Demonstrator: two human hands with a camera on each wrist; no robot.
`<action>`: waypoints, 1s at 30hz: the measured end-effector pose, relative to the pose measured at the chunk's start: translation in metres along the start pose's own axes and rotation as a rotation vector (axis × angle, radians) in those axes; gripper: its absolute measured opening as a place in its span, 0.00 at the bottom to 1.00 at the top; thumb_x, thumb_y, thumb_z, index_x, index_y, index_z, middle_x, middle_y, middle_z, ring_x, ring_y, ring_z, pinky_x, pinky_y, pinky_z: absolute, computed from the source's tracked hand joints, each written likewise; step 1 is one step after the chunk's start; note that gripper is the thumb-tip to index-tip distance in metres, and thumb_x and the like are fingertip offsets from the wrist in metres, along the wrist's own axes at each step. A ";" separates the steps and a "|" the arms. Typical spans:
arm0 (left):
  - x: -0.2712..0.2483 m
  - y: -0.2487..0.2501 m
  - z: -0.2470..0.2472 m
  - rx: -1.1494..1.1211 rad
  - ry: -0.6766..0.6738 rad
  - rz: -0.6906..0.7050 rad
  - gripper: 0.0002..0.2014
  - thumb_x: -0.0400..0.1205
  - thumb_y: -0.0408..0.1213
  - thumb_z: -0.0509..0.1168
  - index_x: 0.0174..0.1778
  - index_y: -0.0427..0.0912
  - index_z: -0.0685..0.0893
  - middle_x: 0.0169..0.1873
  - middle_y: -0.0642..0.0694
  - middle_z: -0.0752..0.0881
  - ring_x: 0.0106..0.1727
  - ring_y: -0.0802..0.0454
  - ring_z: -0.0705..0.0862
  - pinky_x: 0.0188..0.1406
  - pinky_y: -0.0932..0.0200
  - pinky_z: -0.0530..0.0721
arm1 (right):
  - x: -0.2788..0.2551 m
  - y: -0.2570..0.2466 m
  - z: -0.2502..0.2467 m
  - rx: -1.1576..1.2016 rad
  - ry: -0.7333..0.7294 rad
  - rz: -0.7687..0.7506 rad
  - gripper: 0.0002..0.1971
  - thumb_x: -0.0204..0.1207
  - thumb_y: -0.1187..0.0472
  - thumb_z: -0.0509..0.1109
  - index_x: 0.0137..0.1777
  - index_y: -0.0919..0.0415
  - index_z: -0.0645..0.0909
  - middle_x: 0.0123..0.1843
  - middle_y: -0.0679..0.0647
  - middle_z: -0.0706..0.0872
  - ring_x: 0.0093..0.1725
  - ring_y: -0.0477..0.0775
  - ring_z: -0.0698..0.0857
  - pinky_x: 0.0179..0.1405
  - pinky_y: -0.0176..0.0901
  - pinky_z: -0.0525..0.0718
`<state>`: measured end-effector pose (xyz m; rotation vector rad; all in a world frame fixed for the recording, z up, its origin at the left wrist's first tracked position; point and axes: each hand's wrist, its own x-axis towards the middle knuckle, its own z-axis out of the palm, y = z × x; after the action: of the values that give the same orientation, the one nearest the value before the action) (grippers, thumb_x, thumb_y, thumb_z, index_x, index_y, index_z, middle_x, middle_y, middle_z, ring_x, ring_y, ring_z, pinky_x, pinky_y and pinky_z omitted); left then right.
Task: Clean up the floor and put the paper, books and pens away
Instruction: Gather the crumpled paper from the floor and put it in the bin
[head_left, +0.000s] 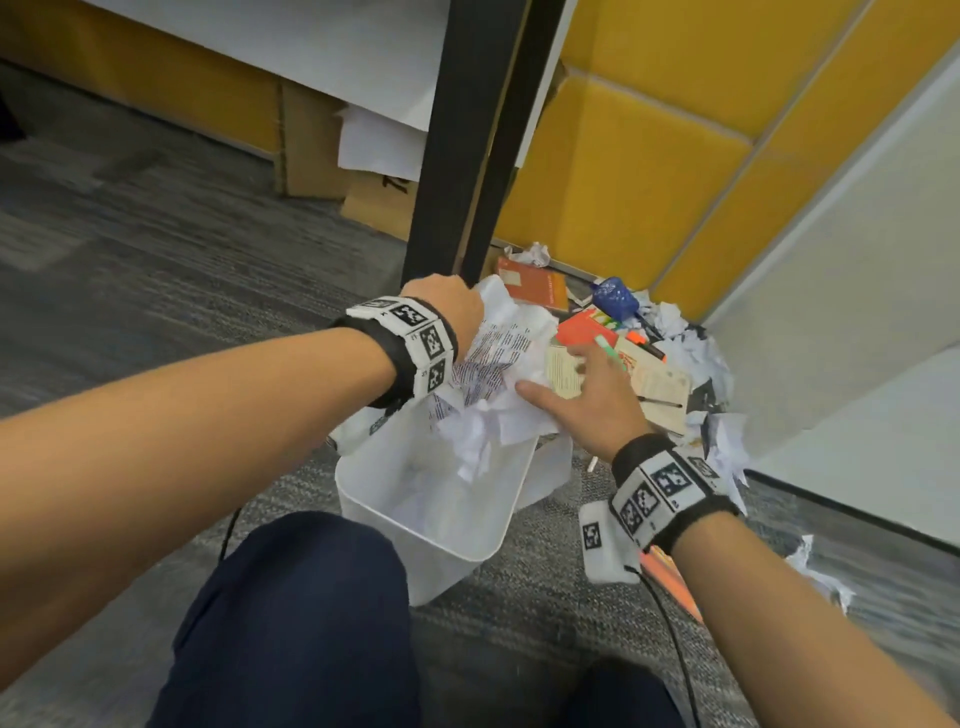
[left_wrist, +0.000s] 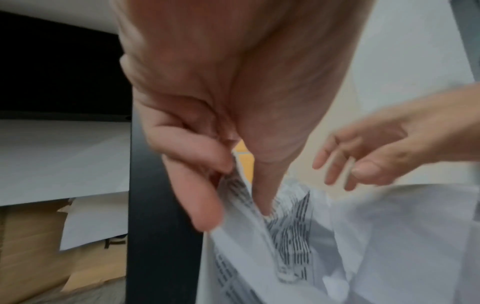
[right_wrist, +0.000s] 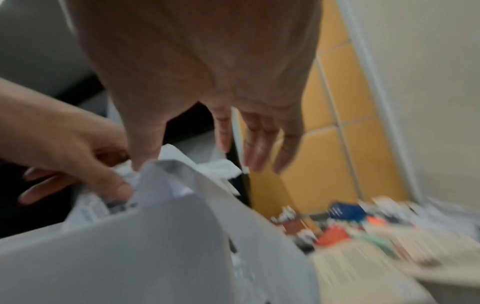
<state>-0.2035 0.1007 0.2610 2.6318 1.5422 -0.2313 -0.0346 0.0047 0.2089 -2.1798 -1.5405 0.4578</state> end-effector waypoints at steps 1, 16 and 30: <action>-0.001 0.000 0.003 -0.009 -0.016 0.012 0.13 0.81 0.35 0.65 0.60 0.36 0.83 0.47 0.41 0.84 0.49 0.40 0.86 0.39 0.52 0.81 | -0.004 0.006 0.004 0.062 -0.158 0.184 0.51 0.63 0.27 0.72 0.80 0.55 0.62 0.77 0.58 0.72 0.72 0.61 0.76 0.67 0.55 0.79; -0.022 -0.016 -0.002 -0.008 -0.010 0.285 0.15 0.81 0.33 0.65 0.63 0.45 0.87 0.60 0.39 0.83 0.57 0.39 0.83 0.52 0.54 0.83 | -0.017 -0.065 -0.011 -0.048 0.401 -0.335 0.15 0.80 0.71 0.60 0.57 0.62 0.87 0.37 0.53 0.84 0.30 0.50 0.78 0.26 0.22 0.67; -0.025 0.005 0.024 0.107 -0.250 0.333 0.15 0.84 0.34 0.62 0.65 0.36 0.83 0.61 0.40 0.85 0.57 0.44 0.83 0.53 0.56 0.80 | -0.025 -0.075 0.058 -0.458 -0.783 -0.383 0.16 0.81 0.52 0.68 0.66 0.54 0.85 0.66 0.49 0.86 0.63 0.53 0.81 0.68 0.45 0.76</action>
<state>-0.2130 0.0733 0.2417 2.7564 1.0257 -0.6026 -0.1319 0.0116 0.1991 -2.0226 -2.6396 0.9804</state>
